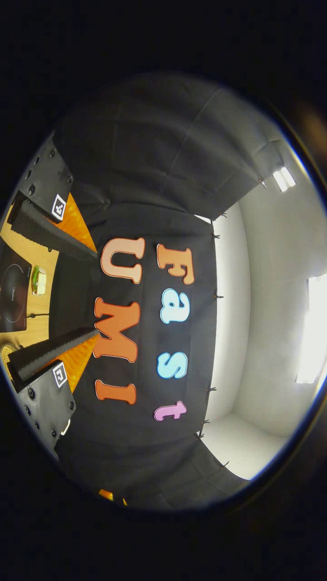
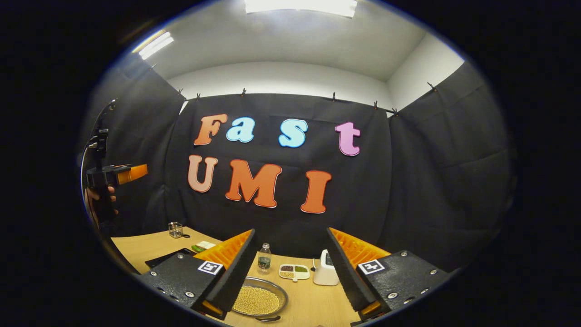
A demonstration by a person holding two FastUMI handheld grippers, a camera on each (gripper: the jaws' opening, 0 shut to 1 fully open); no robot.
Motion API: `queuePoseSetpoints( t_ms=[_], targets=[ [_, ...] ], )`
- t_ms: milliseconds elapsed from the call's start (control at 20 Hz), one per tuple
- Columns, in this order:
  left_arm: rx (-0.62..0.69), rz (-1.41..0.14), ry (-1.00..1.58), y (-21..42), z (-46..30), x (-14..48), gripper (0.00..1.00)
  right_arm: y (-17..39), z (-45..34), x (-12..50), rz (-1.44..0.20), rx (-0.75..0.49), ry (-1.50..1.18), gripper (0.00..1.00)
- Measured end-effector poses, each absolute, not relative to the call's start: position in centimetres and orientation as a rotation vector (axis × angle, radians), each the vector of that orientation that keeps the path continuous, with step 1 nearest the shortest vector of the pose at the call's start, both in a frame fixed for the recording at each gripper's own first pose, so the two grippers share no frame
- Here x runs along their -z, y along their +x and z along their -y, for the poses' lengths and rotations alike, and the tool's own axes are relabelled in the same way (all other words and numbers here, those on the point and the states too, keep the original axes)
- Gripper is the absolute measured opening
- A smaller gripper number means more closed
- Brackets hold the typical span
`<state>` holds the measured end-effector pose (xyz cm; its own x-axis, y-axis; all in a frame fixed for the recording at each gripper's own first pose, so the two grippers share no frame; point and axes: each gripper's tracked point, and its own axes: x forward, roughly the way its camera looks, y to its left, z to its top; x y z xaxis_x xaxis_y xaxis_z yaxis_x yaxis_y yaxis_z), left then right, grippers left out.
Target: First push the handle of the pot to place it horizontally, then grasp the pot with both hands and set it on the induction cooktop.
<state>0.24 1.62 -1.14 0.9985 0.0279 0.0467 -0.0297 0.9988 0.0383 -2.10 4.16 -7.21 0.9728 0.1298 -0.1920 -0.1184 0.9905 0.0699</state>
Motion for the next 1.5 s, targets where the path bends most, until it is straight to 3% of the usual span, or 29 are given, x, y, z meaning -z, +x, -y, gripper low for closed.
queuePoseSetpoints(
  t_ms=[400,650,1000,1250,1500],
  targets=[
    [-0.04,0.018,0.043,0.6,-1.6,2.9,0.97,-5.2,-8.6,15.7,-0.472,-0.317,0.203,0.88],
    [-0.053,-0.021,0.083,0.4,-1.9,4.7,0.98,-6.1,-10.2,20.6,-0.625,-0.363,0.282,0.83],
    [-0.044,0.006,0.119,0.3,-1.9,4.4,0.97,-7.7,-12.6,27.9,-0.875,-0.38,0.418,0.56],
    [-0.069,-0.043,0.111,1.0,-3.5,6.7,0.97,-9.1,-15.0,31.8,-1.009,-0.418,0.489,0.48],
    [-0.12,-0.061,0.119,1.5,-5.2,7.5,0.97,-9.9,-17.1,35.8,-1.166,-0.413,0.537,0.23]
  ],
)
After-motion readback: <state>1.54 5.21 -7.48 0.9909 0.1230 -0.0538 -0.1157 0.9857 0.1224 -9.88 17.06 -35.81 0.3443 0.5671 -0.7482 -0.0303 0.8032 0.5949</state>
